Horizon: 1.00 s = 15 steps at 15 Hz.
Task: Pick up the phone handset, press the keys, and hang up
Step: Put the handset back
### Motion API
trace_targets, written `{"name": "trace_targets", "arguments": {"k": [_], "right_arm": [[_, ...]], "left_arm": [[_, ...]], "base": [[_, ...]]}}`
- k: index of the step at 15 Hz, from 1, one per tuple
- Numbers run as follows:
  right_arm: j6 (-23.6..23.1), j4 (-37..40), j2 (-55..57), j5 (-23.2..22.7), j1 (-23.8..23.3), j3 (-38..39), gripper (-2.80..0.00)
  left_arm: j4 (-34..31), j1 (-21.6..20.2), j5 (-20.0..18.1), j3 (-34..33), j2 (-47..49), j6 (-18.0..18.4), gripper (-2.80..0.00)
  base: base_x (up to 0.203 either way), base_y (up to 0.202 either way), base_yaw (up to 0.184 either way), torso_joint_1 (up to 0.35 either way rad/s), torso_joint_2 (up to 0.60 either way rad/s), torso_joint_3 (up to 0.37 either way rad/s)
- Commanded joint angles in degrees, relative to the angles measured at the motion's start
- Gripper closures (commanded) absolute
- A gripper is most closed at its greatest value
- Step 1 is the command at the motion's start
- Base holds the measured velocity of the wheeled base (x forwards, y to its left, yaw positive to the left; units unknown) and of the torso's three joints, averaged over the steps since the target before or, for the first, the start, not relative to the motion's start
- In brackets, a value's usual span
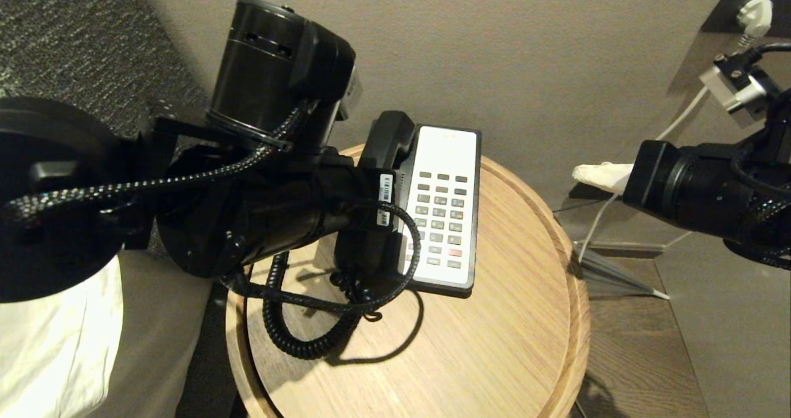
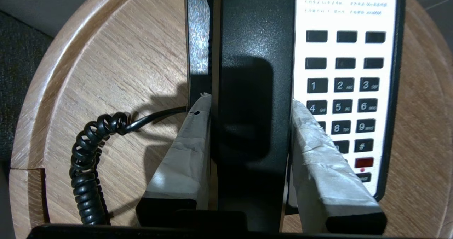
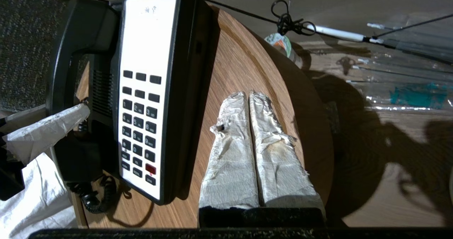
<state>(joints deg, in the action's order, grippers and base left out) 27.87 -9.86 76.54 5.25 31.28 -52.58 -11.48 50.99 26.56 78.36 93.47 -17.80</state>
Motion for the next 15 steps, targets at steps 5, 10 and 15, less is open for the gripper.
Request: {"name": "trace_targets", "arguments": {"k": [5, 10, 15], "right_arm": [[0.2, -0.1, 0.0, -0.1, 0.0, 0.1, 0.00], [0.3, -0.1, -0.1, -0.1, 0.0, 0.4, 0.00], [0.3, -0.1, -0.1, -0.1, 0.1, 0.6, 0.00]], "left_arm": [[-1.8, 0.0, 0.2, 2.2, 2.1, -0.4, 0.00], [-2.2, 0.0, 0.2, 3.2, 2.8, -0.6, 0.00], [-2.3, 0.1, 0.2, 3.1, 3.0, -0.6, 0.00]], "base": [[0.000, 0.000, 0.000, 0.000, 0.00, 0.000], [0.000, 0.000, 0.000, 0.000, 0.00, 0.000], [0.000, 0.000, 0.000, 0.000, 0.00, 0.000]]}}
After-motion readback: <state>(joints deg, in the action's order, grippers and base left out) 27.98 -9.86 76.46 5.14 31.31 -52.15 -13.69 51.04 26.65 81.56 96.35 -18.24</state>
